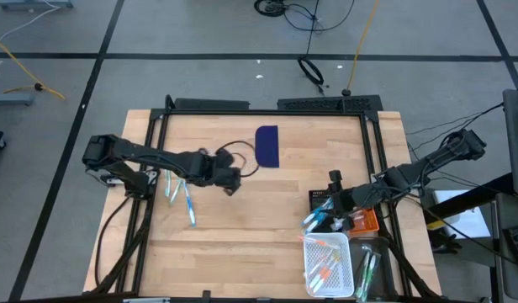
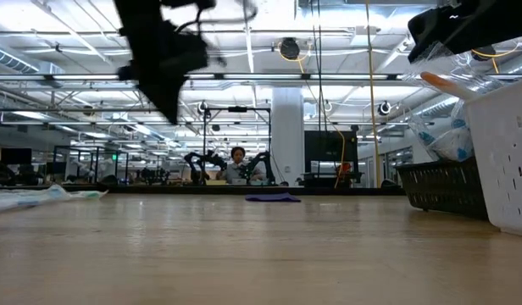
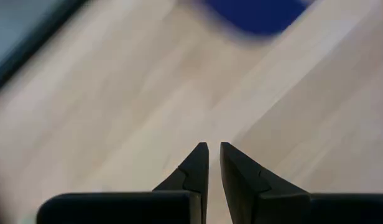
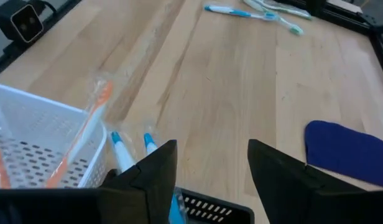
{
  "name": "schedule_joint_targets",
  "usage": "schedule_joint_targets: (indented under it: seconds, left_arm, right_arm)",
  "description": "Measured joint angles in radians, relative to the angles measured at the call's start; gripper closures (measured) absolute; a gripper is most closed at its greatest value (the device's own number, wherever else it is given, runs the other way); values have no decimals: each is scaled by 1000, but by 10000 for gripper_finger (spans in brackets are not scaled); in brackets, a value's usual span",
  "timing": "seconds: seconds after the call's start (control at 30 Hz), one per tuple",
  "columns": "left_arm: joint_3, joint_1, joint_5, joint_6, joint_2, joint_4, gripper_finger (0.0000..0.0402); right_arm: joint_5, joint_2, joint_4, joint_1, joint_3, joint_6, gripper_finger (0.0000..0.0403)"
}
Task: Pick & Place Toothbrushes
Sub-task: Put the green toothbrush into the black bin
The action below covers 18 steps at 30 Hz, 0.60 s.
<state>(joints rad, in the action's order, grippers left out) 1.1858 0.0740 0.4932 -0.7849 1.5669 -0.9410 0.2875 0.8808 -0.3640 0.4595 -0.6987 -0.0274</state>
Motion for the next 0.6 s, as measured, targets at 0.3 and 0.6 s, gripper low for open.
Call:
schedule_joint_targets:
  seconds: [0.3,0.6]
  left_arm:
    - [-60,-4,-127,-412,-5,-420,360]
    - [-253,-60,-188,-465,-98,-342,360]
  right_arm:
    - [-1,68,54,-1,0,-14,217]
    - [-1,95,53,-1,0,-13,221]
